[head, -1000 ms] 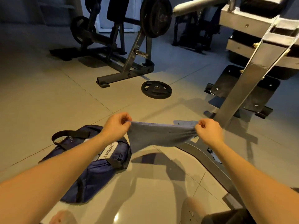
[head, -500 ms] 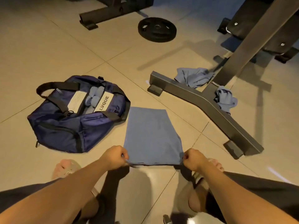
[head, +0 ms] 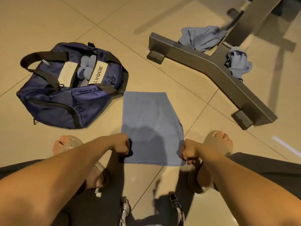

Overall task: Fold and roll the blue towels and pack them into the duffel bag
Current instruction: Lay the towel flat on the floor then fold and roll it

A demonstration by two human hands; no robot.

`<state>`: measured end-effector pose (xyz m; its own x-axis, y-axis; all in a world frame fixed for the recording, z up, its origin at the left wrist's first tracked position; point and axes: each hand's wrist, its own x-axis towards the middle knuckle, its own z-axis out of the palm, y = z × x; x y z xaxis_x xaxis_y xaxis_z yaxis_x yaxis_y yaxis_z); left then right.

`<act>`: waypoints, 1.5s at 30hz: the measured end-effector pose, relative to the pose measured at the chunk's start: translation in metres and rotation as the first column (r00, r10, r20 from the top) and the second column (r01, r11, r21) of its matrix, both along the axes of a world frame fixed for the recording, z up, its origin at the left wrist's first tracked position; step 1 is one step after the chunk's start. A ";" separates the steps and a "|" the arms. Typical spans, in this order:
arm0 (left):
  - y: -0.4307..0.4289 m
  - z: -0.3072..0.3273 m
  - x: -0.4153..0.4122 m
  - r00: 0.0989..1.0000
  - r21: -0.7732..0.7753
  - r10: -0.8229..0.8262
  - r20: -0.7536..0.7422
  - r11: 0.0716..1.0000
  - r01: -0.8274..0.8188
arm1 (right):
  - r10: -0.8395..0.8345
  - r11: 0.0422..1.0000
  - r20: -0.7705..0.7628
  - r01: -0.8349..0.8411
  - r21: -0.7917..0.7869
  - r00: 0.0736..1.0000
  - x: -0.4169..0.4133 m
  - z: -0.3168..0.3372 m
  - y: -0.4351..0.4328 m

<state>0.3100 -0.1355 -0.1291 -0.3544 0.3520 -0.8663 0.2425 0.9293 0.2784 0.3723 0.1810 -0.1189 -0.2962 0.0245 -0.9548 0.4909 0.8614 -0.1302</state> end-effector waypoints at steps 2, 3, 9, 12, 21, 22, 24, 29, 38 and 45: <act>0.010 0.001 -0.014 0.998 0.045 0.062 -0.032 0.997 -0.061 | -0.062 0.998 -0.092 0.062 0.002 0.994 -0.009 -0.004 -0.001; 0.016 -0.002 -0.020 0.991 0.065 0.124 -0.057 0.991 -0.120 | -0.109 0.994 -0.160 0.111 -0.001 0.981 -0.015 -0.006 -0.001; 0.079 -0.019 -0.060 0.818 0.353 0.544 -0.188 0.814 -0.460 | -0.369 0.914 -0.565 0.400 -0.076 0.738 -0.065 -0.030 0.006; 0.141 -0.021 -0.085 0.711 0.440 0.672 -0.206 0.713 -0.547 | -0.527 0.823 -0.596 0.537 -0.182 0.606 -0.085 -0.041 0.002; 0.202 -0.046 -0.110 0.475 0.335 0.821 -0.319 0.566 -0.753 | -0.503 0.847 -0.636 0.479 -0.230 0.584 -0.087 -0.053 0.000; 0.197 -0.050 -0.107 0.443 0.368 0.852 -0.281 0.522 -0.770 | -0.495 0.852 -0.644 0.470 -0.229 0.583 -0.090 -0.052 0.000; 0.184 -0.056 -0.101 0.325 0.453 0.938 -0.124 0.345 -0.822 | -0.477 0.863 -0.663 0.448 -0.232 0.577 -0.097 -0.048 0.001; 0.159 -0.061 -0.094 0.200 0.468 0.961 0.189 0.091 -0.879 | -0.304 0.947 -0.685 0.286 -0.144 0.662 -0.112 -0.053 0.000; 0.131 -0.064 -0.100 0.332 0.562 0.937 0.112 0.216 -0.798 | -0.207 0.957 -0.713 0.290 -0.005 0.670 -0.130 -0.058 -0.002; 0.135 -0.067 -0.104 0.289 0.567 0.951 0.110 0.179 -0.804 | -0.266 0.959 -0.755 0.242 -0.145 0.600 -0.162 -0.060 -0.019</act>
